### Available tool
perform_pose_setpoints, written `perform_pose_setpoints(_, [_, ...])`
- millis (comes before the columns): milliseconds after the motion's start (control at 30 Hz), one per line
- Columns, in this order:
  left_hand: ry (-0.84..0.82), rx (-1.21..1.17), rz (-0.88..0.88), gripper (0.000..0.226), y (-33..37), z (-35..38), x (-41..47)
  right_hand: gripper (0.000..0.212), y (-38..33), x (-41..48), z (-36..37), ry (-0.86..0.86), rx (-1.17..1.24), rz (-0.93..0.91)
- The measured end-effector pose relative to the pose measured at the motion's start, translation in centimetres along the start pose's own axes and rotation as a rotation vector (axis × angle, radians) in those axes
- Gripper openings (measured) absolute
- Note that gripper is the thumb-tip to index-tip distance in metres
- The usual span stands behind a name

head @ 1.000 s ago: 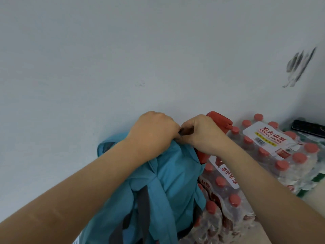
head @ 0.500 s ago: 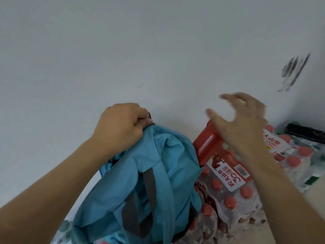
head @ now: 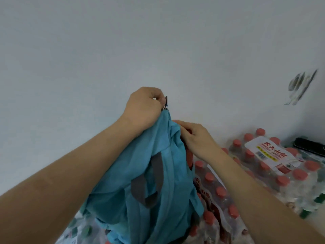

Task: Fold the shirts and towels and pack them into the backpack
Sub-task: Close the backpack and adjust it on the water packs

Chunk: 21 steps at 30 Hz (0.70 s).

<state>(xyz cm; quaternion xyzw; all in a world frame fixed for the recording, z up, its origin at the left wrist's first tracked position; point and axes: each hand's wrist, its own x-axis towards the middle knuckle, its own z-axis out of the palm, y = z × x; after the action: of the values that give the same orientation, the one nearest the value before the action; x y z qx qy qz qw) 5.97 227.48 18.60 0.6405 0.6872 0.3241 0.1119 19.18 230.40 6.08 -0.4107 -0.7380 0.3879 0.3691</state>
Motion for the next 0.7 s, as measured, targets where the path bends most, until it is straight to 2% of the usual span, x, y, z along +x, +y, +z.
perform_pose_setpoints(67, [0.008,-0.064,-0.028,0.024,-0.1,-0.6,-0.3,0.056,-1.1,0.8,-0.5,-0.001,-0.163,-0.008])
perform_pose_setpoints(100, [0.003,-0.109,-0.028,0.023,0.0,-1.1,-0.3,0.055,-2.0,1.0,-0.8,0.003,-0.165,-0.015])
perform_pose_setpoints(200, [-0.029,-0.175,0.046,0.020,0.7,-2.8,-0.4,0.046,-5.3,1.3,-1.6,-0.119,0.252,-0.070])
perform_pose_setpoints(267, [-0.020,-0.149,0.091,0.020,0.8,-3.5,-0.6,0.036,-6.4,1.1,-1.6,-0.182,0.365,-0.082])
perform_pose_setpoints(400, [0.069,0.039,0.135,0.021,0.0,-4.8,-1.0,0.027,-5.2,1.3,-0.5,0.023,0.418,-0.040])
perform_pose_setpoints(467, [0.132,0.056,0.107,0.024,-1.1,-6.4,-1.6,0.024,-4.8,1.4,-0.5,0.102,0.405,-0.005])
perform_pose_setpoints(600, [0.166,-0.129,0.013,0.027,-2.5,-8.2,-2.5,0.022,-5.3,1.6,-0.9,0.059,0.309,0.018])
perform_pose_setpoints(700, [0.178,-0.171,0.025,0.028,-2.7,-8.7,-3.0,0.025,-8.1,1.7,-0.7,0.017,0.337,-0.097])
